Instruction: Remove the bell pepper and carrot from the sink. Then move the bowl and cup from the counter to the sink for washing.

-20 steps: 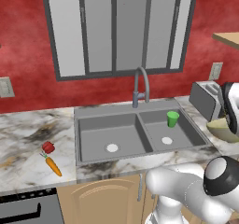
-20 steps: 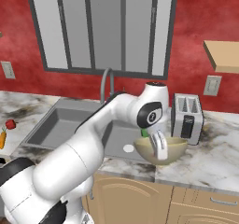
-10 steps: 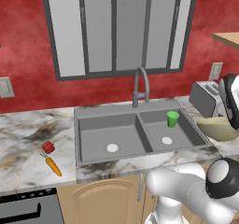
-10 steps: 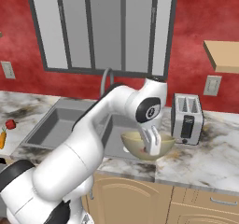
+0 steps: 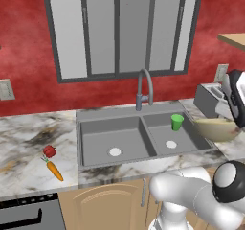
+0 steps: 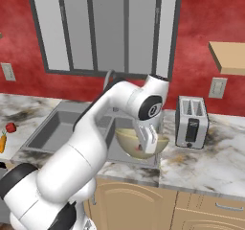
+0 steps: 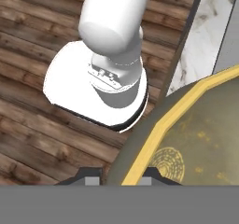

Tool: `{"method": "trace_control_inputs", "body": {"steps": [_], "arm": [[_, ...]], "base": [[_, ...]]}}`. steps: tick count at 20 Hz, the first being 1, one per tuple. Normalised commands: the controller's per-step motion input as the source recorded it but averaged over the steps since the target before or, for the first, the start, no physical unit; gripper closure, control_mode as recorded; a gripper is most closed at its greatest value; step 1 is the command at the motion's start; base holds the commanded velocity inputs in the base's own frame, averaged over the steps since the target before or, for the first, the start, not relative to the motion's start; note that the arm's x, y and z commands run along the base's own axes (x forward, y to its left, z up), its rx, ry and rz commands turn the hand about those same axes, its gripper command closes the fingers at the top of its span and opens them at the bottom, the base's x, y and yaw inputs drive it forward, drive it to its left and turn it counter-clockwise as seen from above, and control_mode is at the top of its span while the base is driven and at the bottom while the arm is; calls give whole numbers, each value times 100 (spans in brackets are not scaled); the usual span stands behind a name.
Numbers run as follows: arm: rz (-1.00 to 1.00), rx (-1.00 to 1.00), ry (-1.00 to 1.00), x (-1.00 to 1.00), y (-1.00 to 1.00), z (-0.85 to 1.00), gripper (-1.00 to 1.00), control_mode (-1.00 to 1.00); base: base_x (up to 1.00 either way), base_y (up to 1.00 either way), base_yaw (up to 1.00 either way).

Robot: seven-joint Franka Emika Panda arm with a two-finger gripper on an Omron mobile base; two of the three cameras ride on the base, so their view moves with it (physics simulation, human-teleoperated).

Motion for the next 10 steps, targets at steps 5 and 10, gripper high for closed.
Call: {"method": "trace_control_inputs", "body": {"steps": [5,10], "arm": [[0,4,-2,16,30,0,100,-100],[1,3,-3,13,28,0,100,-100]], "base": [[0,0,0],[0,0,0]]}}
